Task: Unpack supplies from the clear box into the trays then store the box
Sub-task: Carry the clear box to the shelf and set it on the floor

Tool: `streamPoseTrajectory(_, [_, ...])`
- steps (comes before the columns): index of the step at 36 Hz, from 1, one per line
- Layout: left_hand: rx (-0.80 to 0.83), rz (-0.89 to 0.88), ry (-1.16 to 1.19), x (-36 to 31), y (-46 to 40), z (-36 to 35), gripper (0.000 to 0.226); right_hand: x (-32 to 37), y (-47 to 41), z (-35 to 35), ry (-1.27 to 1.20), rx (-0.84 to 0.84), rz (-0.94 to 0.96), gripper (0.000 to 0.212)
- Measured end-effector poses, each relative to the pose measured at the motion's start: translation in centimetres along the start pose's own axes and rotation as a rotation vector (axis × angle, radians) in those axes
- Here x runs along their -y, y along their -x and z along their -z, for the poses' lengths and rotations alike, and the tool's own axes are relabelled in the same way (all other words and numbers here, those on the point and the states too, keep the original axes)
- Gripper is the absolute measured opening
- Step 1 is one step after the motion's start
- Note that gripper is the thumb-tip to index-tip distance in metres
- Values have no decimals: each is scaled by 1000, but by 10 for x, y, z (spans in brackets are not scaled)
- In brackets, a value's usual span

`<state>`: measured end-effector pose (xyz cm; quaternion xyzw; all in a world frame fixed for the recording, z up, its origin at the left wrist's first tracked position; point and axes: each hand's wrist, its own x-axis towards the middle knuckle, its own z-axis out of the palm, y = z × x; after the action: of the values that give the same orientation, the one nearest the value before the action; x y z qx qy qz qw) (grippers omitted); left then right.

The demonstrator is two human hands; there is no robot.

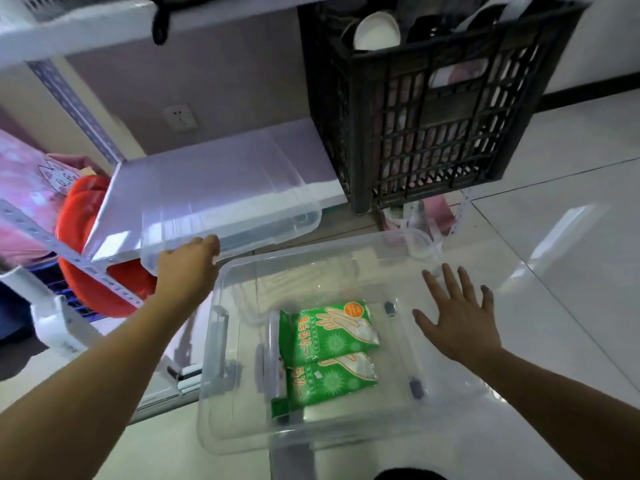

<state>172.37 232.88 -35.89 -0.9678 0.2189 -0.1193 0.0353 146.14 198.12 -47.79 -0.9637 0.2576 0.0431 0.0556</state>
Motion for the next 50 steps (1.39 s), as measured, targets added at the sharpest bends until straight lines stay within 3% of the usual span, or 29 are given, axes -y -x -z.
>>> streamPoseTrajectory(9, [-262,-149,-91,-25,76,97,32,27,39,44,-89,19,23,78])
streamPoseTrajectory(16, [-712,146,72,-34,95,164,35,52,33,84,-286,-50,-49,80])
streamPoseTrajectory(22, [-810,221,200,-13,108,206,35,71,36,102,-435,-88,-124,80])
streamPoseTrajectory(26, [-916,275,315,10,119,222,35,86,35,115,-707,-96,-55,86])
streamPoseTrajectory(31, [-939,412,608,54,129,231,46,103,24,130,-1245,-57,-32,92])
streamPoseTrajectory(36, [-803,571,938,78,133,211,57,104,25,148,-1555,-87,-119,84])
streamPoseTrajectory(38, [-721,633,1048,78,132,199,60,99,30,155,-1591,-161,-126,69])
streamPoseTrajectory(41, [-614,677,1103,73,129,184,60,88,40,164,-1568,-241,-121,26])
streamPoseTrajectory(44, [-502,710,1094,64,124,171,57,71,47,167,-1523,-181,-146,26])
streamPoseTrajectory(46, [-395,746,1091,59,121,162,56,58,51,164,-1472,-113,-203,41])
streamPoseTrajectory(50, [-68,786,1076,50,125,134,35,31,61,153,-1323,22,-317,49])
